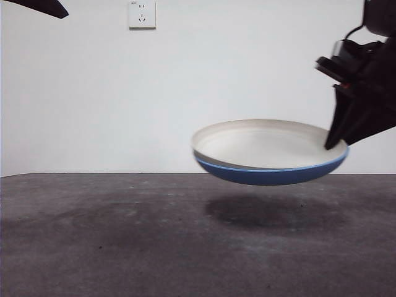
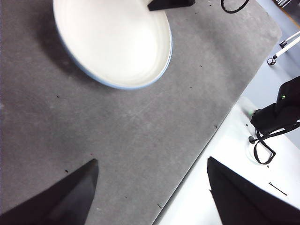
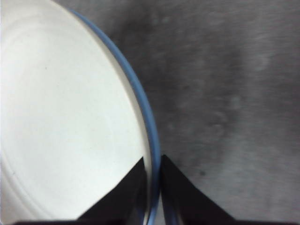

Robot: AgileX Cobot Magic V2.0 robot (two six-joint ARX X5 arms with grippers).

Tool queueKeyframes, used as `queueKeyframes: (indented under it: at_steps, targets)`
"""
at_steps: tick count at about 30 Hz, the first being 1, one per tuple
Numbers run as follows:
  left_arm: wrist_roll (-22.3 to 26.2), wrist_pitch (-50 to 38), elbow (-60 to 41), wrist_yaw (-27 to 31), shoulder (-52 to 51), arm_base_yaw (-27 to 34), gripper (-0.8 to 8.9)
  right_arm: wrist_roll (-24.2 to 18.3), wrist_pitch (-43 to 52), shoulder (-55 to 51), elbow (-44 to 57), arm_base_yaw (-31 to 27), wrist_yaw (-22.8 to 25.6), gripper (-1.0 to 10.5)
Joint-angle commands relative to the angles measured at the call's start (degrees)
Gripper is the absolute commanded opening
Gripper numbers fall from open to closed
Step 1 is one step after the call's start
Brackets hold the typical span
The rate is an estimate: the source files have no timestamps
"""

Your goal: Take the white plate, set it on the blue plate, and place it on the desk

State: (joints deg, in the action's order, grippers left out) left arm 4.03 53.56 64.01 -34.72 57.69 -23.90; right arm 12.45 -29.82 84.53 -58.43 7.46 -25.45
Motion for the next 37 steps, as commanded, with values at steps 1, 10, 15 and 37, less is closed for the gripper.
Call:
queueKeyframes:
  at_steps: [1, 10, 15, 37]
  targets:
    - [1.14, -0.50, 0.39, -0.28, 0.39, -0.28, 3.74, 2.84, 2.54, 0.66, -0.52, 2.97, -0.37, 0.1]
    - [1.11, -0.50, 0.39, -0.28, 0.39, -0.28, 3.74, 9.64, 11.72, 4.13, -0.52, 11.61, 1.90, 0.1]
    - [1.09, -0.48, 0.39, -0.28, 0.39, -0.28, 3.74, 12.74, 16.02, 8.48, -0.52, 13.40, 2.16, 0.1]
    - [1.05, -0.44, 0.39, -0.28, 0.39, -0.28, 3.74, 14.16, 17.70, 17.31, -0.52, 13.75, 4.00, 0.6]
